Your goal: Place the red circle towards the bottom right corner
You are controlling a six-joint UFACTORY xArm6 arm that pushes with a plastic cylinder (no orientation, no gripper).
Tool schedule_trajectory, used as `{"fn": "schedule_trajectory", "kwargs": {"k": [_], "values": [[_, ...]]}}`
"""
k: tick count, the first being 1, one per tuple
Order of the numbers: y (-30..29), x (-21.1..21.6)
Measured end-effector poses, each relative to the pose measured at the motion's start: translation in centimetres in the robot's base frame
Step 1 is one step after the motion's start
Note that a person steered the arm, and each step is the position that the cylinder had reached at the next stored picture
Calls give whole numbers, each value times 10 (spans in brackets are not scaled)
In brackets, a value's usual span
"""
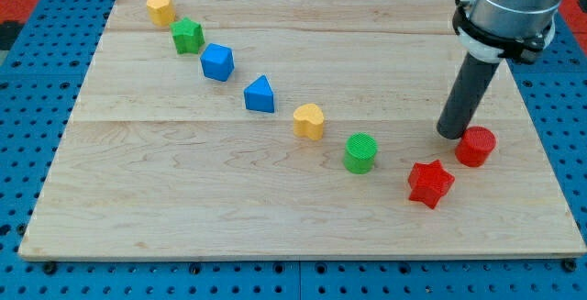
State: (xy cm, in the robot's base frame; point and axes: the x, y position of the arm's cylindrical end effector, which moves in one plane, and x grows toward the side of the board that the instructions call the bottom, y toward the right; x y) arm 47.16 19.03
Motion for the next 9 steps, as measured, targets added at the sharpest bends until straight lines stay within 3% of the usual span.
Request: {"fn": "schedule_trajectory", "kwargs": {"k": [4,7,9], "values": [[19,-5],[25,26],[41,23]]}}
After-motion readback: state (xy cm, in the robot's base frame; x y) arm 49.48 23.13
